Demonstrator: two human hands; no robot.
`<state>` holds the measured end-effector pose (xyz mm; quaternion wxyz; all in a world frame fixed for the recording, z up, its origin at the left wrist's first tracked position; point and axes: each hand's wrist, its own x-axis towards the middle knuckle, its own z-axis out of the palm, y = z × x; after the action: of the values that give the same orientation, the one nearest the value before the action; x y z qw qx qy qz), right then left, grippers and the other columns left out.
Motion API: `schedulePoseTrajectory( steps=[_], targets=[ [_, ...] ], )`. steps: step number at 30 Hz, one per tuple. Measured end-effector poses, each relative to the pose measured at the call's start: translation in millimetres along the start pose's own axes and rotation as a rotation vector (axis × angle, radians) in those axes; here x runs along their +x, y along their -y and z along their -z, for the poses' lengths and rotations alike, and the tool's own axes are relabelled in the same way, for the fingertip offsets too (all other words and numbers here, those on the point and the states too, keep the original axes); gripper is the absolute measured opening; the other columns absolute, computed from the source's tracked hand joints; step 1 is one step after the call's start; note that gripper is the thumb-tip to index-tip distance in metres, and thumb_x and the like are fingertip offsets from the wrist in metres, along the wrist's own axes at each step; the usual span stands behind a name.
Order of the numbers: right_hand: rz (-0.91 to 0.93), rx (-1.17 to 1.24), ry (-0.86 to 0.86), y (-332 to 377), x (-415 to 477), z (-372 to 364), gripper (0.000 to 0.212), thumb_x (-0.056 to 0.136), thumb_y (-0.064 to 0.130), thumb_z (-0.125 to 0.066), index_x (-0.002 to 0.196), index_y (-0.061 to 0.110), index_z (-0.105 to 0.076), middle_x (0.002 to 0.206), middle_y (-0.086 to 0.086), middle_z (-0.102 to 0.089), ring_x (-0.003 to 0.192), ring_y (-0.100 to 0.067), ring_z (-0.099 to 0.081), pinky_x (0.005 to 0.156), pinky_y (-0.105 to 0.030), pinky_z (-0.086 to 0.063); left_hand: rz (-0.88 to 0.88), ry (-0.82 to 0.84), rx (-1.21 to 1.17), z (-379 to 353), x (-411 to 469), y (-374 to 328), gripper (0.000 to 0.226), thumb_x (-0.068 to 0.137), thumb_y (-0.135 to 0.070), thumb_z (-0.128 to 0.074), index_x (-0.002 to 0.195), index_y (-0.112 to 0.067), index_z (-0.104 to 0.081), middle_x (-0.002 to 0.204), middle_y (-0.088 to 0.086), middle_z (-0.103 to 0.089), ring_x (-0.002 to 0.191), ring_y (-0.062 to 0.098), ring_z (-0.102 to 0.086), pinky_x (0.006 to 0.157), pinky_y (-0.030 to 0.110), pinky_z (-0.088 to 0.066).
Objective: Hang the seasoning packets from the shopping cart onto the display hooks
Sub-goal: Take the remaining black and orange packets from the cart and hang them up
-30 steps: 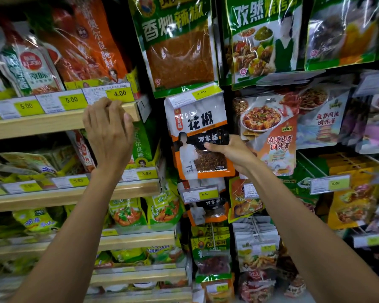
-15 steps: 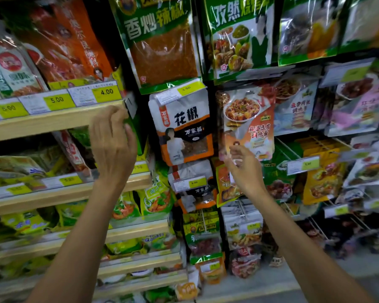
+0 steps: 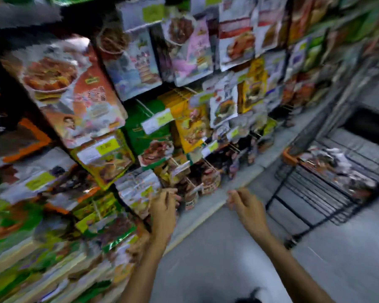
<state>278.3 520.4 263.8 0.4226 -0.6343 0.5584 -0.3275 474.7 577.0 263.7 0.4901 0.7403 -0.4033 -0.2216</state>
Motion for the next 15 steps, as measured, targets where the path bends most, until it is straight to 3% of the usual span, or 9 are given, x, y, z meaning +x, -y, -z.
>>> schedulePoseTrajectory(
  steps=[2,4,7,11,15],
  targets=[
    [-0.105,0.011,-0.031,-42,-7,43,0.026,0.099,0.013,-0.051,0.078,0.002,-0.062,0.074,-0.019,-0.066,0.071,-0.032,-0.062,0.071,-0.037,-0.046,0.096,0.132,-0.067,-60,-15,-5,0.024,0.1,-0.002,-0.041,0.09,-0.008,-0.061,0.071,0.005,-0.063,0.056,0.0,-0.056,0.062,0.03,-0.046],
    [-0.212,0.034,-0.059,-82,-12,87,0.023,0.098,0.012,-0.053,0.081,0.002,-0.064,0.078,-0.021,-0.067,0.075,-0.037,-0.064,0.075,-0.047,-0.049,0.14,0.237,-0.057,-119,-31,-7,0.025,0.1,-0.003,-0.042,0.085,-0.009,-0.061,0.069,0.003,-0.062,0.055,0.003,-0.056,0.06,0.031,-0.046],
    [-0.323,0.021,-0.127,-125,-12,144,0.018,0.097,0.012,-0.054,0.085,0.016,-0.066,0.077,-0.007,-0.071,0.075,-0.027,-0.069,0.076,-0.042,-0.054,0.177,0.375,-0.047,-193,-47,-13,0.023,0.099,-0.004,-0.043,0.087,-0.007,-0.062,0.071,-0.002,-0.064,0.055,-0.001,-0.056,0.052,0.014,-0.042],
    [-0.4,0.054,-0.236,-161,-2,209,0.015,0.097,0.018,-0.055,0.095,0.012,-0.068,0.079,-0.001,-0.073,0.072,-0.016,-0.069,0.076,-0.041,-0.056,0.181,0.526,0.027,-264,-44,-38,0.024,0.1,-0.013,-0.043,0.085,-0.022,-0.059,0.077,-0.002,-0.066,0.065,0.013,-0.057,0.059,0.025,-0.045],
    [-0.435,0.096,-0.363,-183,24,253,0.015,0.096,0.016,-0.056,0.086,0.019,-0.067,0.07,-0.002,-0.072,0.067,-0.014,-0.069,0.074,-0.044,-0.057,0.129,0.614,0.069,-320,-17,-71,0.024,0.101,-0.018,-0.042,0.087,-0.024,-0.06,0.08,-0.002,-0.066,0.071,0.017,-0.059,0.068,0.033,-0.049]
  ],
)
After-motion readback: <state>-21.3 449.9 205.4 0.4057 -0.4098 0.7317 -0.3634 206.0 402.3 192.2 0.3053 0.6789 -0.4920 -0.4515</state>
